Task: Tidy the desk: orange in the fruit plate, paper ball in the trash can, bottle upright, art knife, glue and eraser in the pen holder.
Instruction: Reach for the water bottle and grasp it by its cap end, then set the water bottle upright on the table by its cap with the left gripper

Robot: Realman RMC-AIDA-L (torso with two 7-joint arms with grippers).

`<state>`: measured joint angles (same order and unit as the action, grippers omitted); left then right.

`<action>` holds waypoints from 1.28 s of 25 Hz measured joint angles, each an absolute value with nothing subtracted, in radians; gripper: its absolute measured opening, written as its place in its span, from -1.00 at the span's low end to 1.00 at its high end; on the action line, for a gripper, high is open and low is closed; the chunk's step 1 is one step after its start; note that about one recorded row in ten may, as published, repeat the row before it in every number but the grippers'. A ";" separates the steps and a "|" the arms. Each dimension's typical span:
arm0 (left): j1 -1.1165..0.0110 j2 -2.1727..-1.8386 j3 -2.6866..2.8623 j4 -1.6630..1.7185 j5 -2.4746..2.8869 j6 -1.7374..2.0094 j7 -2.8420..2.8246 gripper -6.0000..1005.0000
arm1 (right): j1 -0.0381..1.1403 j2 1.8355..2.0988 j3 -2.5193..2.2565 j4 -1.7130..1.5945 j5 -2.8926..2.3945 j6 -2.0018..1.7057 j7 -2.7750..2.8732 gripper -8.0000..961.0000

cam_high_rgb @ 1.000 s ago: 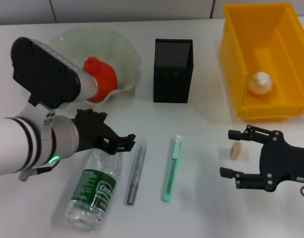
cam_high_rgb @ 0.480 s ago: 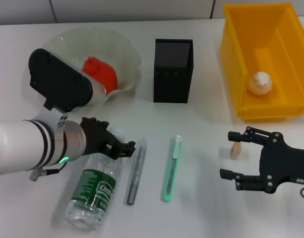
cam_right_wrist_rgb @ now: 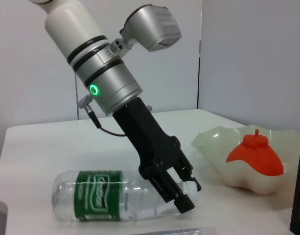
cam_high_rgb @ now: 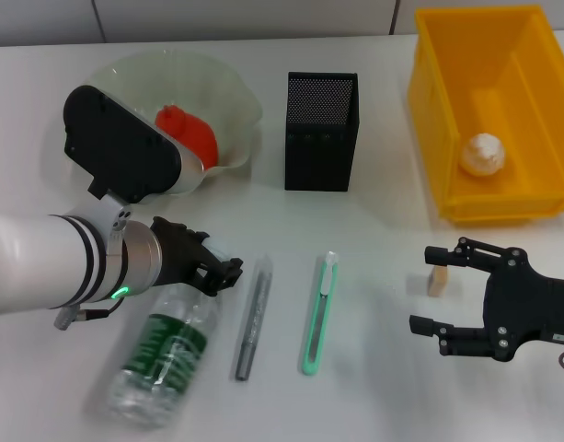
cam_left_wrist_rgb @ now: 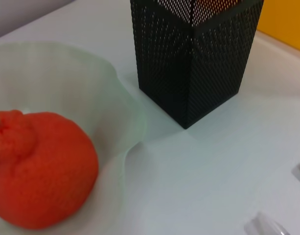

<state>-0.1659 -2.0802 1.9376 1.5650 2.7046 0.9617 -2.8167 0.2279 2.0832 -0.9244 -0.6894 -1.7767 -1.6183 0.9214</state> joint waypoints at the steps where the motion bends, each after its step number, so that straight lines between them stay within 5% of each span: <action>1: -0.170 -2.080 1.936 1.562 2.706 0.966 -2.817 0.17 | 0.229 2.083 -0.924 -0.692 -1.777 -1.618 0.928 0.71; 6: -0.174 -2.077 1.933 1.572 2.711 0.978 -2.793 -0.05 | 0.231 2.083 -0.925 -0.703 -1.777 -1.620 0.951 0.71; 22: 0.037 -2.069 1.581 1.555 1.981 0.999 -1.843 -0.05 | 0.234 2.083 -0.925 -0.734 -1.775 -1.628 1.012 0.71; 32: 0.017 -2.069 1.305 1.247 1.530 1.251 -1.310 -0.05 | 0.236 2.083 -0.925 -0.742 -1.775 -1.646 1.026 0.71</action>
<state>0.0172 -2.0692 1.3048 1.2468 1.5297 1.2514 -1.3104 0.2364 2.0831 -0.9249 -0.7420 -1.7754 -1.6462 1.0260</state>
